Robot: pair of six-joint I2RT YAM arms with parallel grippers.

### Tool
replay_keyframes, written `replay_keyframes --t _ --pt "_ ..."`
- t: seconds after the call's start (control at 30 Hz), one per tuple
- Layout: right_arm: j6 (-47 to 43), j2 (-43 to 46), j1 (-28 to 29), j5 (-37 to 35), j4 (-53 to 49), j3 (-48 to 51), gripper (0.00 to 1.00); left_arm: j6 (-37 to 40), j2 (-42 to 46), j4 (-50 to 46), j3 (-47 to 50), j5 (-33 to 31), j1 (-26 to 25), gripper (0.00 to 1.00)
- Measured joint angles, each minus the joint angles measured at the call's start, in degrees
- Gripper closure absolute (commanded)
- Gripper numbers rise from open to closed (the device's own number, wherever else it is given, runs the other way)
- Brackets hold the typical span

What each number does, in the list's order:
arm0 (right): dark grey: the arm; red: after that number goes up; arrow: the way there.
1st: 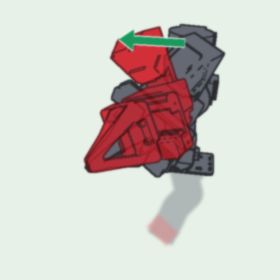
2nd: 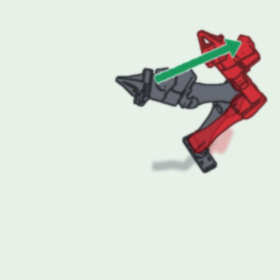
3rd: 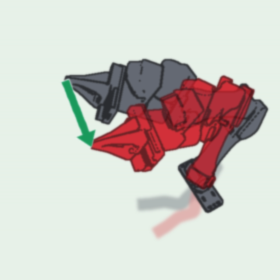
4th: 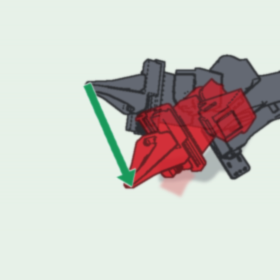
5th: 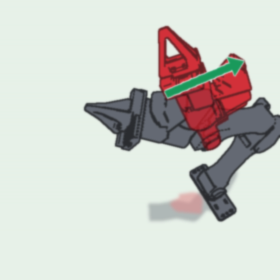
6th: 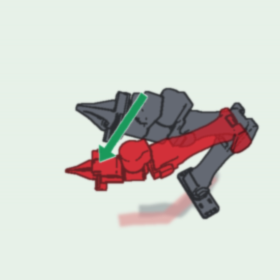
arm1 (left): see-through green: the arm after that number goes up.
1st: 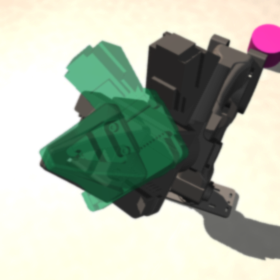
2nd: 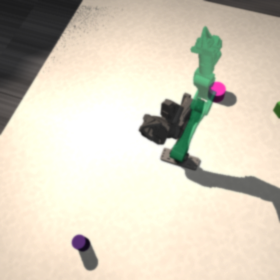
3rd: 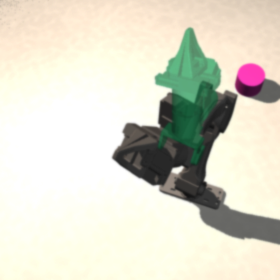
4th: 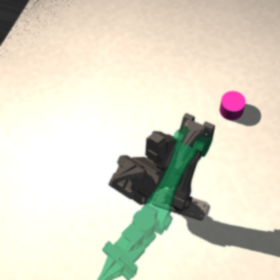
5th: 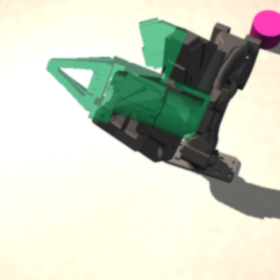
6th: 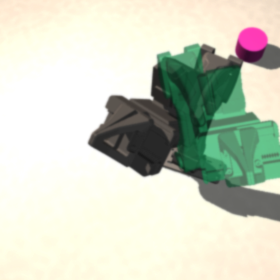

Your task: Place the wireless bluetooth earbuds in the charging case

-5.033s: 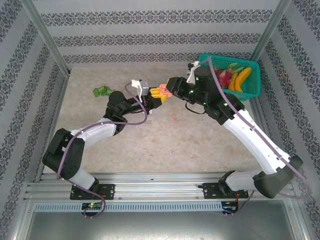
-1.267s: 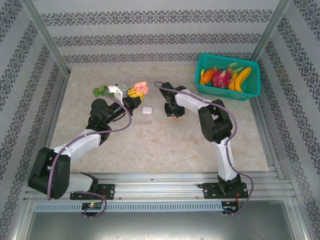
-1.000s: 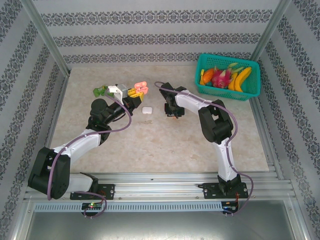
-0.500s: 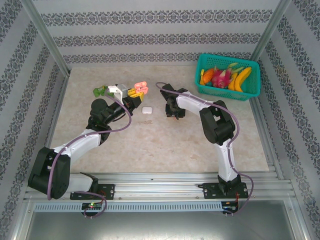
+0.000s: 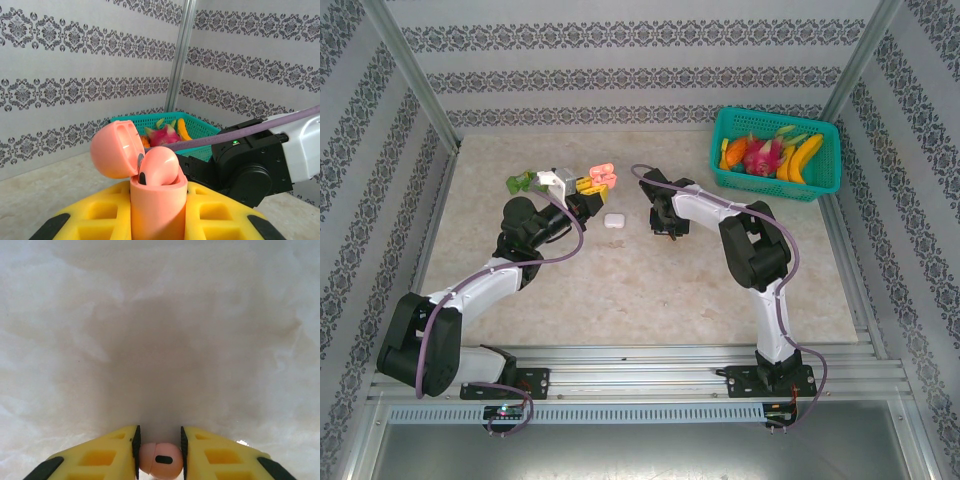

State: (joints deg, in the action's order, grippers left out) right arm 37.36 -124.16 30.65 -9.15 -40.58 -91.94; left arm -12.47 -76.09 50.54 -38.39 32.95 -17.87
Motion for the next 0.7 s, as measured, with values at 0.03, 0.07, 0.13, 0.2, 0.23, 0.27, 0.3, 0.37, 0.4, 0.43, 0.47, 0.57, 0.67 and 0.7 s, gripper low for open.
replay_keyframes --t 0.03,0.07,0.13,0.2,0.23,0.27,0.3,0.37,0.4,0.43,0.47,0.57,0.67,0.7 --pt "0.0 0.2 0.0 0.0 0.2 0.2 0.75 0.0 0.0 0.0 0.0 0.0 0.0 1.0" --pt "0.0 0.3 0.0 0.1 0.4 0.5 0.75 0.0 0.0 0.0 0.0 0.0 0.0 1.0" --pt "0.1 0.7 0.0 0.4 0.6 1.1 0.75 0.0 -0.1 0.0 0.0 0.0 0.0 1.0" --pt "0.1 1.4 0.2 0.4 1.0 2.1 0.76 0.0 -0.1 0.0 0.0 0.0 0.0 1.0" --pt "0.1 1.7 0.3 0.5 1.3 2.6 0.76 0.0 -0.1 0.0 0.0 0.0 0.0 1.0" --pt "0.1 2.2 0.4 0.6 1.6 3.4 0.76 0.0 -0.1 0.0 0.0 0.0 0.0 1.0" --pt "0.1 2.7 0.5 0.8 1.9 4.2 0.76 0.0 -0.1 0.0 0.0 0.0 0.0 1.0" --pt "0.0 3.7 0.6 1.1 2.1 5.5 0.76 0.0 -0.1 0.0 -0.1 0.0 0.0 1.0" --pt "0.0 4.1 0.7 1.2 2.3 6.1 0.76 0.0 -0.1 0.0 -0.1 0.0 0.0 1.0" --pt "0.0 4.3 0.7 1.3 2.3 6.5 0.76 0.0 -0.1 0.0 -0.1 0.0 0.0 1.0" --pt "0.0 4.6 0.7 1.5 2.3 6.9 0.76 0.0 -0.1 0.0 -0.1 0.0 0.0 1.0" --pt "0.0 5.4 0.7 2.1 2.4 7.9 0.76 0.0 -0.1 0.0 -0.1 0.0 0.0 1.0" --pt "0.0 6.2 1.0 2.5 2.4 9.0 0.75 -0.1 -0.1 0.0 -0.1 0.0 0.0 1.0" --pt "0.0 6.4 1.1 2.6 2.3 9.3 0.76 -0.1 -0.1 0.0 -0.1 0.0 0.0 1.0"
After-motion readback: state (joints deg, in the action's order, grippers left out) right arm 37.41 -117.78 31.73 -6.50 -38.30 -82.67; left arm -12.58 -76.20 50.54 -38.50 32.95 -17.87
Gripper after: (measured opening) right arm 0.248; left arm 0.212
